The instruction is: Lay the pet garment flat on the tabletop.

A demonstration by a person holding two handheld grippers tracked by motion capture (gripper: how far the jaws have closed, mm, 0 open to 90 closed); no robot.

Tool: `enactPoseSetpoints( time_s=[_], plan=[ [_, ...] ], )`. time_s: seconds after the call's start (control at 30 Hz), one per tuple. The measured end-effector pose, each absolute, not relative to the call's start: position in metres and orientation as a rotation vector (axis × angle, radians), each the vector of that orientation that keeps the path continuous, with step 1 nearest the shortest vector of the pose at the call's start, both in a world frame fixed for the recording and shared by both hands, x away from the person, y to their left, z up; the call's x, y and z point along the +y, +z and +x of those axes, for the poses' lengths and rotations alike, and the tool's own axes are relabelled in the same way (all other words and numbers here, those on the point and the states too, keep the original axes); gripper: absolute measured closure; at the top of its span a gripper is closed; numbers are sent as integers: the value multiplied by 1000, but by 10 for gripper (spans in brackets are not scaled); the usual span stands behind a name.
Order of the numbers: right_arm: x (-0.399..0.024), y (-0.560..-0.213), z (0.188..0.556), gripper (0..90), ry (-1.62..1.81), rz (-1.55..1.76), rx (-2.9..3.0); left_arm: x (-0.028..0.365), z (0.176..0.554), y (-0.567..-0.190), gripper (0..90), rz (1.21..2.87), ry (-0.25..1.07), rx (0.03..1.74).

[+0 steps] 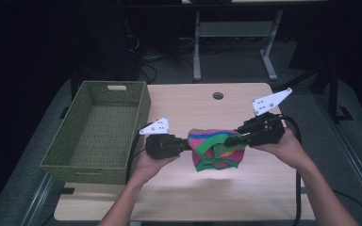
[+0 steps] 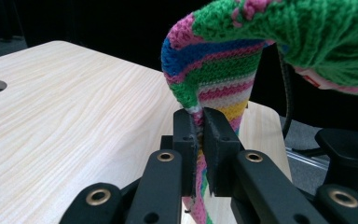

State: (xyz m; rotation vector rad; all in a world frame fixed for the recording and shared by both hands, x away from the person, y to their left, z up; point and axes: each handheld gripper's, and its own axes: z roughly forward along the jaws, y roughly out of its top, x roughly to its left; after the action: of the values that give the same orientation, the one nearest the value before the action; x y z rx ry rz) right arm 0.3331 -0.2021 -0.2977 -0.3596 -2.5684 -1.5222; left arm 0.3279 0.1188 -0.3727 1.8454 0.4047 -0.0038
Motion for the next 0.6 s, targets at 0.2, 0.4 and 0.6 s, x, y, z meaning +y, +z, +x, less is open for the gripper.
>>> enactPoseSetpoints(
  time_s=[0.2, 0.4, 0.6],
  plan=[
    [-201, -302, 330, 747, -1513, -392, -2572, 126, 322, -377, 852, 1854, -7, 408],
    [-198, -308, 322, 747, -1512, -410, -2568, 130, 312, -376, 855, 1872, 2, 397],
    [-199, -312, 312, 747, -1522, -433, -2558, 130, 296, -374, 856, 1894, 14, 373]
  ],
)
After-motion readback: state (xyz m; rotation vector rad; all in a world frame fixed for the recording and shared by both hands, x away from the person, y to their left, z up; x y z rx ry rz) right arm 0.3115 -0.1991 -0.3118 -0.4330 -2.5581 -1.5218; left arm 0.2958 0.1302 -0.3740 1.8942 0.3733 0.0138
